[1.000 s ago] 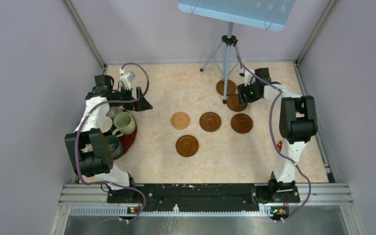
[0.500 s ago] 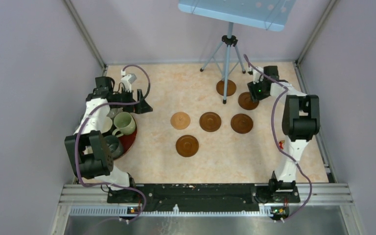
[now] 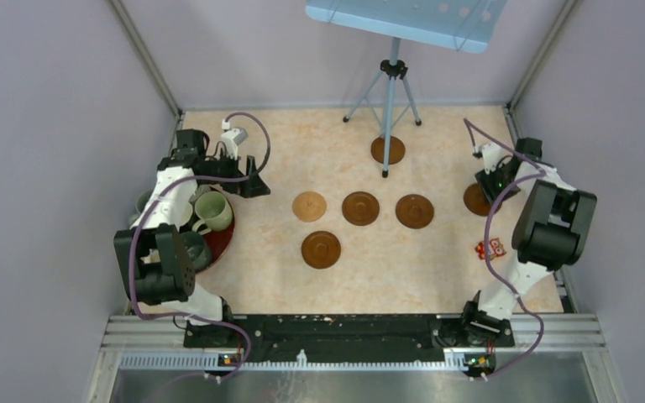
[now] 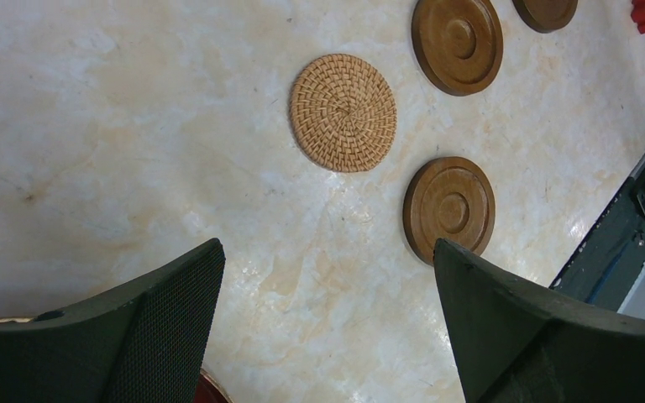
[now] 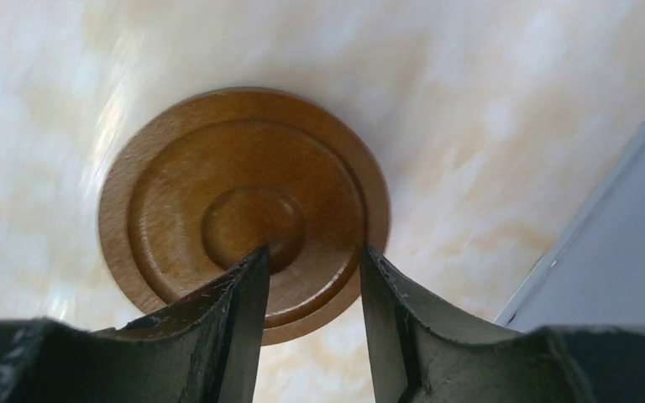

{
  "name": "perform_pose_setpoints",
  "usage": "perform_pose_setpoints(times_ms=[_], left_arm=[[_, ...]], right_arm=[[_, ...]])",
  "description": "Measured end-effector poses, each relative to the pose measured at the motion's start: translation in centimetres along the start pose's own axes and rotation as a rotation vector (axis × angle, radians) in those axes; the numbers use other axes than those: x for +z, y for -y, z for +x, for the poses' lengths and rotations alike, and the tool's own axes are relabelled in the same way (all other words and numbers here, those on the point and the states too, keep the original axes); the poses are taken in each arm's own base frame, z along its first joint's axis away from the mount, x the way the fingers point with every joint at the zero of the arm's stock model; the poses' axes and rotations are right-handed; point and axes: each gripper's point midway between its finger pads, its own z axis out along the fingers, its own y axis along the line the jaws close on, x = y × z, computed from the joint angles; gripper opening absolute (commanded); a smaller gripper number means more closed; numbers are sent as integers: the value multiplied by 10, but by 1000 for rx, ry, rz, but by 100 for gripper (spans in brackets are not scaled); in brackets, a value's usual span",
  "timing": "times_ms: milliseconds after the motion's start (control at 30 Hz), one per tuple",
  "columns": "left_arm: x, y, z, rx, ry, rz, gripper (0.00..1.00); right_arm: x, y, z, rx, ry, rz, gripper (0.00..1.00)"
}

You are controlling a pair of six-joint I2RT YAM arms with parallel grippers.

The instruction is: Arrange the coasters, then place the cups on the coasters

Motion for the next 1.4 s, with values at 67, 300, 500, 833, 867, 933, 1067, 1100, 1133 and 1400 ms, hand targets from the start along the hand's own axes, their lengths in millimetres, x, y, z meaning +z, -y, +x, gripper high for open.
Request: perform_pose_setpoints(times_ms=[67, 300, 500, 833, 867, 933, 1067, 1100, 1133, 1400], left_arm=[[3, 4, 0, 10, -8, 7, 99], [7, 8, 1, 16, -17, 13, 99], [7, 9, 1, 5, -17, 14, 99], [5, 9, -5, 8, -8, 10, 99], [5, 9, -6, 10, -5, 10, 99], [4, 9, -9, 13, -1, 9, 99], [3, 10, -12, 12, 5, 7, 99], [3, 10, -13, 12, 6, 7, 99], [3, 10, -13, 9, 6, 7, 99], [3, 10, -14, 3, 8, 6, 99]], right_arm=[[-12, -14, 21, -61, -29, -23, 45], [-34, -55, 52, -264, -56, -113, 45], [-46, -88, 63, -420, -51, -168, 47], [-53, -173, 51, -743, -21, -229, 47], [-54, -182, 48, -770, -13, -239, 47], [-55, -199, 47, -809, -8, -264, 47], [-60, -234, 42, -878, 1, -325, 46], [-61, -241, 43, -892, 1, -341, 46], [-63, -250, 44, -909, -1, -358, 46], [-77, -325, 40, -1016, 2, -518, 45]])
